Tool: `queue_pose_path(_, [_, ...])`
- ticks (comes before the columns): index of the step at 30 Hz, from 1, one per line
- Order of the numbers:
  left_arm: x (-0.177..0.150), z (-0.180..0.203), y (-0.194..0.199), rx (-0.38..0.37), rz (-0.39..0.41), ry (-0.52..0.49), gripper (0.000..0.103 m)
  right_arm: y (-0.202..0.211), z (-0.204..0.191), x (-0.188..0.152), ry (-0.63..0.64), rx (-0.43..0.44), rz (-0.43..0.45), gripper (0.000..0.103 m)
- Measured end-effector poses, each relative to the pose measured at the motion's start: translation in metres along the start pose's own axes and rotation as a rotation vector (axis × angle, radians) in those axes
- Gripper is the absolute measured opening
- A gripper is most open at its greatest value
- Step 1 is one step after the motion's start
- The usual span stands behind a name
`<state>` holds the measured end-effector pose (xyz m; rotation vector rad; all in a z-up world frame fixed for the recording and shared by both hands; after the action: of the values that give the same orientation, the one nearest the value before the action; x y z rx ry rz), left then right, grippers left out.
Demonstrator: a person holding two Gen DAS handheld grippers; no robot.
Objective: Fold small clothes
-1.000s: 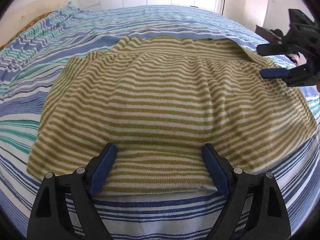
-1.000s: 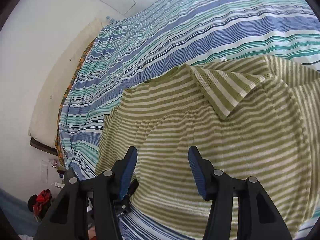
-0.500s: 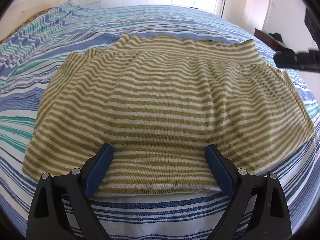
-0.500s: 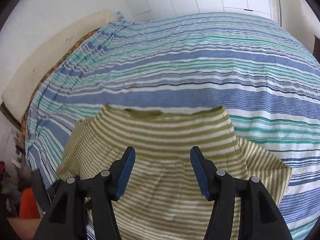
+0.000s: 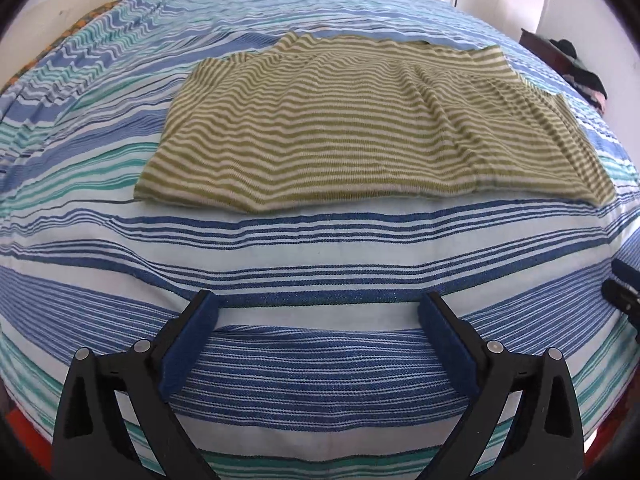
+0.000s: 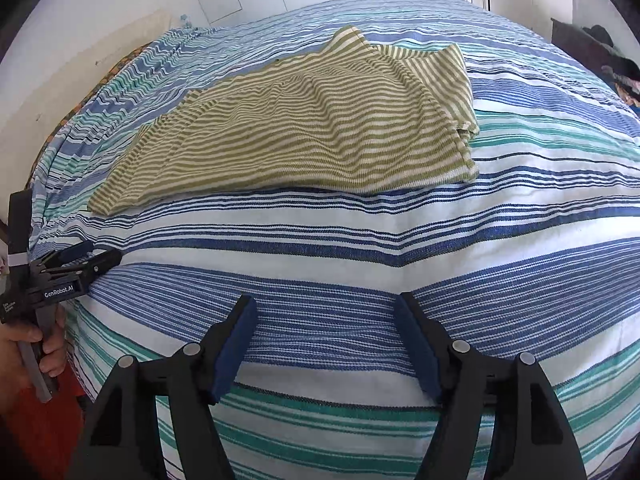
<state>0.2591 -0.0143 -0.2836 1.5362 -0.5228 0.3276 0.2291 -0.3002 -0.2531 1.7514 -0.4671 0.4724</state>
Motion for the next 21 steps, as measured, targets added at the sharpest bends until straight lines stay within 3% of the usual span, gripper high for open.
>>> queue_pose_path(4, [-0.004,0.0039,-0.0114,0.018,0.0,-0.025,0.102,-0.0065,-0.005,-0.0067,0.111,-0.1,0.066,0.078])
queue_pose_path(21, [-0.0057,0.0055,-0.0121,0.032,0.029,-0.034,0.102,-0.0086,-0.0071,-0.0062,0.096,-0.113,0.108,0.081])
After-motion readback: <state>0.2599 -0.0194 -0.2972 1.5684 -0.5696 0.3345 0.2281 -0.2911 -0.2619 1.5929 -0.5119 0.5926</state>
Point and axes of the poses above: each gripper's, at about its wrist camera, not at the fingertips, and y roughly against the way its jaws point, z to its right, x to its top, the point moved 10 cm from there along -y, roughly the way its jaws point, and after that the axes turned 3 degrees about x, right-handed, at the moved point
